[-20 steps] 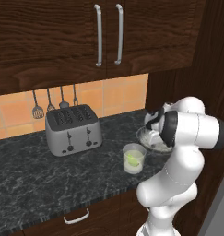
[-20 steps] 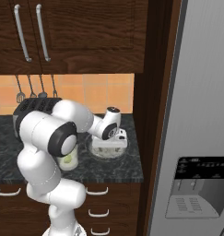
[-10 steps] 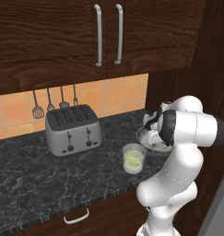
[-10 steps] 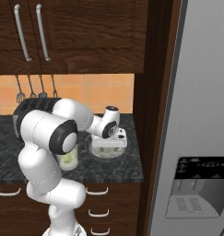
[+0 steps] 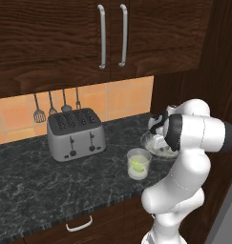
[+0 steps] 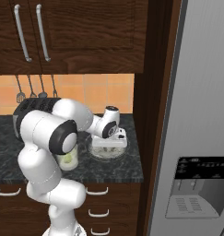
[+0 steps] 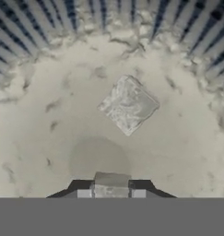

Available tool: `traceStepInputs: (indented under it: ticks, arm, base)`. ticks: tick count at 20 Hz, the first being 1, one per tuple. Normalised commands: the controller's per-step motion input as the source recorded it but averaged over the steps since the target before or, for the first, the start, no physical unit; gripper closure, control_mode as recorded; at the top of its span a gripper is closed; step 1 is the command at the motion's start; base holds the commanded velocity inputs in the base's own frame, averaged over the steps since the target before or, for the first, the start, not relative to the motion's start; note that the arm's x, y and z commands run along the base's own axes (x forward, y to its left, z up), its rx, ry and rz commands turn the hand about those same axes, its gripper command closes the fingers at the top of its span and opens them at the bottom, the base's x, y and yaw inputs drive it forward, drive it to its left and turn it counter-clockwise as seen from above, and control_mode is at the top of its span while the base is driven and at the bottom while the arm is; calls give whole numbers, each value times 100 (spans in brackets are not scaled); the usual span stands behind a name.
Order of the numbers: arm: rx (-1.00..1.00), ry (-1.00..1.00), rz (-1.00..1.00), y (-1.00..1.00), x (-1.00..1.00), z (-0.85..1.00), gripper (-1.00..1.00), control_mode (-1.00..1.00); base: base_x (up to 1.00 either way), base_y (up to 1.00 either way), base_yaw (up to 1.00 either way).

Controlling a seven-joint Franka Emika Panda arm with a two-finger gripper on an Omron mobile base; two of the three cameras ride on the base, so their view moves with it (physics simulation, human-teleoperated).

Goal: Grab a lemon wedge from the fridge and one ice cube from the ice bowl, and put them in the glass of lemonade.

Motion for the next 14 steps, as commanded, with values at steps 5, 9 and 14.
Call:
traceStepInputs:
  ticks: [5,9,14]
  arm:
    - [7,-16,0,-17,-11,42,100,-100]
    - [7,-3,0,-29,0,27,100,-100]
    - [3,-6,0,-10,0,24,100,-100]
  base:
    - [0,0,0]
    - [0,0,0]
    - [0,0,0]
